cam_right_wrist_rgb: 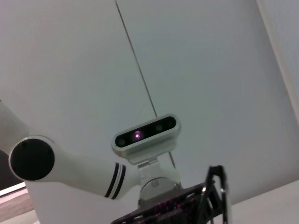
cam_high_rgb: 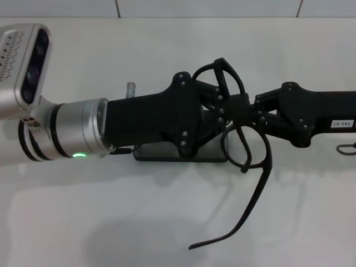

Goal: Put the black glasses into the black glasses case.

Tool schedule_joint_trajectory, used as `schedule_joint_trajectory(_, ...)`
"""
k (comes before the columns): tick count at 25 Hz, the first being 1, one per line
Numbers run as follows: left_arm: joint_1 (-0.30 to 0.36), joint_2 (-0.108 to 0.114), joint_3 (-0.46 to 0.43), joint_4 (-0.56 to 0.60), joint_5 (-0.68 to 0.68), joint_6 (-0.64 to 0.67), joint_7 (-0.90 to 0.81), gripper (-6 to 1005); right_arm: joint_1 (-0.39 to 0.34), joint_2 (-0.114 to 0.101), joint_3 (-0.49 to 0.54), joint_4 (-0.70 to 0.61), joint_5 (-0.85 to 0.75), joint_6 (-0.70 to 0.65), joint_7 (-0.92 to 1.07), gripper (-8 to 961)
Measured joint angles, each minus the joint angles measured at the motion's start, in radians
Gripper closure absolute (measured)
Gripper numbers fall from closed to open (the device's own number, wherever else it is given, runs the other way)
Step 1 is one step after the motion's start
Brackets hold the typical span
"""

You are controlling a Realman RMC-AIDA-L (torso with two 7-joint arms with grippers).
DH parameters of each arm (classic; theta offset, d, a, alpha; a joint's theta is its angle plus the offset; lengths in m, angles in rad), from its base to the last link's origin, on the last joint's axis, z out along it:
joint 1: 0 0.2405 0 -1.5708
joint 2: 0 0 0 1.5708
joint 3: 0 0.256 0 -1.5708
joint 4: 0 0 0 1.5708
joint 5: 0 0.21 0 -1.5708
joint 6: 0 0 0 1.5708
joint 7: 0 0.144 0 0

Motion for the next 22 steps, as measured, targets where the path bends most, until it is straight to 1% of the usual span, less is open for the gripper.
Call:
schedule_joint_trajectory(9, 0.003, 0.001, 0.012, 0.0, 0.0, 0.012, -0.003, 988, -0.029, -0.006, 0.004, -0.004, 0.043, 0.06, -0.001, 887)
schedule_joint_trajectory(13, 0.011, 0.006, 0.011, 0.008, 0.0, 0.017, -0.009, 987, -0.042, -0.014, 0.015, -0.012, 0.051, 0.084, -0.001, 888)
schedule_joint_trajectory(16, 0.014, 0.016, 0.008, 0.018, 0.002, 0.037, -0.038, 987, -0.063, -0.026, 0.019, -0.032, 0.051, 0.109, -0.001, 888)
schedule_joint_trajectory(17, 0.017, 0.025, 0.009, 0.027, 0.011, 0.045, -0.063, 987, -0.069, -0.031, 0.019, -0.039, 0.051, 0.117, 0.0, 888)
schedule_joint_trajectory(21, 0.033, 0.048, 0.013, 0.072, 0.077, 0.052, -0.135, 986, -0.089, -0.061, 0.021, -0.064, 0.043, 0.132, 0.001, 888)
schedule_joint_trajectory(22, 0.04, 0.055, 0.014, 0.082, 0.102, 0.052, -0.15, 986, -0.094, -0.066, 0.025, -0.068, 0.044, 0.133, 0.001, 888)
